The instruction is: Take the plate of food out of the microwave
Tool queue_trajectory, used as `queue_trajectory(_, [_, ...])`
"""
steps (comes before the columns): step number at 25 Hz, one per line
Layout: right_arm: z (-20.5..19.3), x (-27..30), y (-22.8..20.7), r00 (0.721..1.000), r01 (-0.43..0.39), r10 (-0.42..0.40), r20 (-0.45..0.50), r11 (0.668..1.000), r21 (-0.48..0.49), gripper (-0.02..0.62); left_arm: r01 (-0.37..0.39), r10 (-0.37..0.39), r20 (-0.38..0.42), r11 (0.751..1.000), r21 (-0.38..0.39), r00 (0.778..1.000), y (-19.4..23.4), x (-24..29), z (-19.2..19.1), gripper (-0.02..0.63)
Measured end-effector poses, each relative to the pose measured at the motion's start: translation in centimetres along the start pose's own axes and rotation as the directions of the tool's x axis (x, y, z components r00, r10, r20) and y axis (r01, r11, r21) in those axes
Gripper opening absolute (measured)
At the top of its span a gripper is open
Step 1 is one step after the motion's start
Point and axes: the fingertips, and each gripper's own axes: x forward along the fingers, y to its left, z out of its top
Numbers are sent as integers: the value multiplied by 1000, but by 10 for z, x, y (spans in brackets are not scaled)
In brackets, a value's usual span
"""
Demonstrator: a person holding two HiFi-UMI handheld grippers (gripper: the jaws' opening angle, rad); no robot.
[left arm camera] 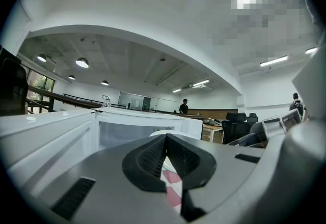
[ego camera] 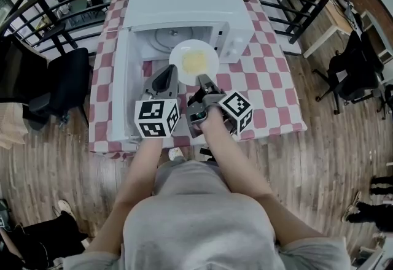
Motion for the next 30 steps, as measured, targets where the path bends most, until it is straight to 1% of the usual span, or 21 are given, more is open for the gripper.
queue_trajectory(3, [1, -1, 0, 1000, -1, 1, 16, 1000, 12, 32, 4, -4, -1, 1000, 1, 1000, -2, 1, -2, 3])
queue_trajectory(11, [4, 3, -2, 999, 21, -21, 24, 1000, -4, 32, -9, 9, 5, 1000, -5, 1000, 2, 3, -3, 3])
queue_trajectory(16, [6, 7, -2, 999, 29, -29, 20, 1000, -6, 32, -20, 20, 13, 1000, -9, 1000, 4, 5, -2, 3])
queue_trajectory(21, [7, 9, -3, 999, 43, -42, 15, 999, -18, 32, -18, 19, 39, 1000, -15, 999, 4, 4, 2, 3])
queue_trajectory(30, [6, 10, 0, 999, 43, -43, 7, 999, -18, 32, -19, 20, 42, 1000, -18, 999, 3, 2, 3, 3])
